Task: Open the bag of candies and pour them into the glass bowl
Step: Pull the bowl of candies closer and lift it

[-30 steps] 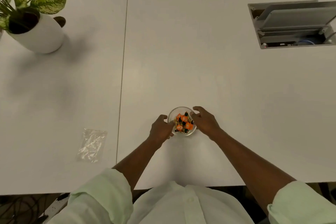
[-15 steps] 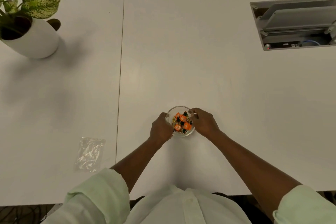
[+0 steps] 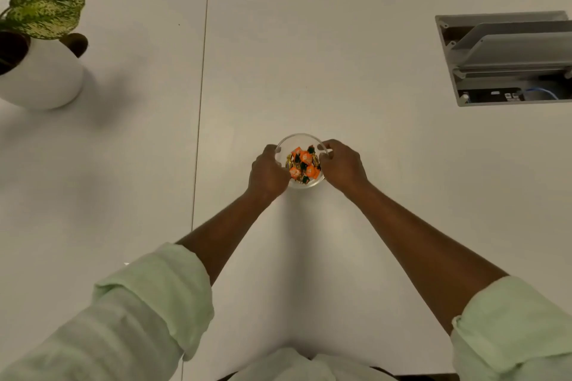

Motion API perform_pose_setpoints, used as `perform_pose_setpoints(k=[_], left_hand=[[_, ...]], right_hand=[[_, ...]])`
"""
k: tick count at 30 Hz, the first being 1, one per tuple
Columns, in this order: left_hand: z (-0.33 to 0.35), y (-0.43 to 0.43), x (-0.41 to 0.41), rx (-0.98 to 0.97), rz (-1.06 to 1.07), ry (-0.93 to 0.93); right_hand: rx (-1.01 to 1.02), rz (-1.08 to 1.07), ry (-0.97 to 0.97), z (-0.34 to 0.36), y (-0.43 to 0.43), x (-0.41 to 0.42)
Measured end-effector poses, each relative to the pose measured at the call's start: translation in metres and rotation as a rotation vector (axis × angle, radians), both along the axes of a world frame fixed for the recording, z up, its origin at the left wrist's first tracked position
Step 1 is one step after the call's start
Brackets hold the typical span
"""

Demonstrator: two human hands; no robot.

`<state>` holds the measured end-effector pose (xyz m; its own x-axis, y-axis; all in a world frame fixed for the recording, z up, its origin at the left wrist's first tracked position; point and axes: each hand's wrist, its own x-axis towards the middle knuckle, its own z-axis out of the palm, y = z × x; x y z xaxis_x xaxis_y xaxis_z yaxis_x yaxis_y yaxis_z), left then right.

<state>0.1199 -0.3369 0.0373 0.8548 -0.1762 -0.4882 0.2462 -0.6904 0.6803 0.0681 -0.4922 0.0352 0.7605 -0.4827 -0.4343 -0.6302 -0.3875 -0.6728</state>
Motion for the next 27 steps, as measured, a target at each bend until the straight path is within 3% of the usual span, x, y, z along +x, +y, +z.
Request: perform_pose_setpoints(k=[11, 27], left_hand=[[-0.007, -0.051, 0.134, -0.007, -0.025, -0.125], [-0.039, -0.092, 0.25, -0.007, -0.055, -0.09]], right_hand=[[-0.03, -0.051, -0.053, -0.004, -0.048, 0.132], [-0.031, -0.061, -0.03, -0.04, -0.092, 0.244]])
